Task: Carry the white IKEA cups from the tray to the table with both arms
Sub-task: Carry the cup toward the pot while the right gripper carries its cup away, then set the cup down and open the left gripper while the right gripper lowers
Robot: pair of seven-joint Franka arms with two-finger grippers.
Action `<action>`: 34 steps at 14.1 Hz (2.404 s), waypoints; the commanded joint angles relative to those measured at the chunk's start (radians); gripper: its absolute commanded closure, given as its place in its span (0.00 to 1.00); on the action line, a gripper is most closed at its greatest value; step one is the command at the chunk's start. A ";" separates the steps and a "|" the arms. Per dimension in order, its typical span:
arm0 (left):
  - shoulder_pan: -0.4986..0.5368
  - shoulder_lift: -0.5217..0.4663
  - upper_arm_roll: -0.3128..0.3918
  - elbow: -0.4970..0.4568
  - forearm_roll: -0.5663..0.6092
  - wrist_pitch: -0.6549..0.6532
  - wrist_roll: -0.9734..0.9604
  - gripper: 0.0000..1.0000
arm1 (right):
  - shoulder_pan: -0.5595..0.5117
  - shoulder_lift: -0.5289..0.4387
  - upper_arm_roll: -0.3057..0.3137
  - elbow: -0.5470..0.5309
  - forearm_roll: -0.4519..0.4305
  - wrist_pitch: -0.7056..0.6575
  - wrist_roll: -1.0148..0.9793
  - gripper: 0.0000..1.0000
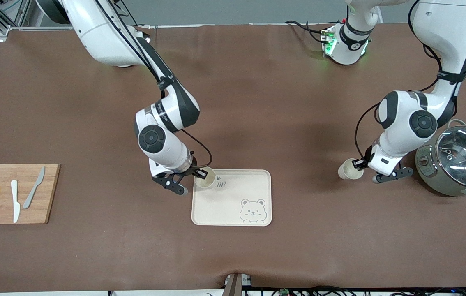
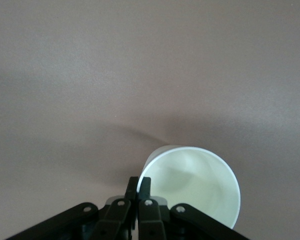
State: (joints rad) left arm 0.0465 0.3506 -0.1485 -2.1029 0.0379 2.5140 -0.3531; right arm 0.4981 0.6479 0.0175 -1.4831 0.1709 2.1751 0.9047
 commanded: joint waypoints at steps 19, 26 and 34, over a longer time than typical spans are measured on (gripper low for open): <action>0.015 -0.183 -0.006 0.190 0.014 -0.341 0.114 0.00 | -0.550 -0.493 0.002 -0.590 -0.163 -0.122 -0.970 1.00; 0.013 -0.231 -0.006 0.452 0.013 -0.708 0.141 0.00 | -0.722 -0.473 0.004 -0.810 -0.157 0.184 -1.193 1.00; 0.013 -0.315 -0.008 0.489 0.013 -0.839 0.192 0.00 | -0.742 -0.429 0.004 -0.829 -0.100 0.199 -1.201 1.00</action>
State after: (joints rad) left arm 0.0542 0.0616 -0.1503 -1.6174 0.0378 1.7152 -0.1831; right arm -0.2208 0.2145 0.0004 -2.2943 0.0397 2.3584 -0.2858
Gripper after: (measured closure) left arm 0.000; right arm 0.978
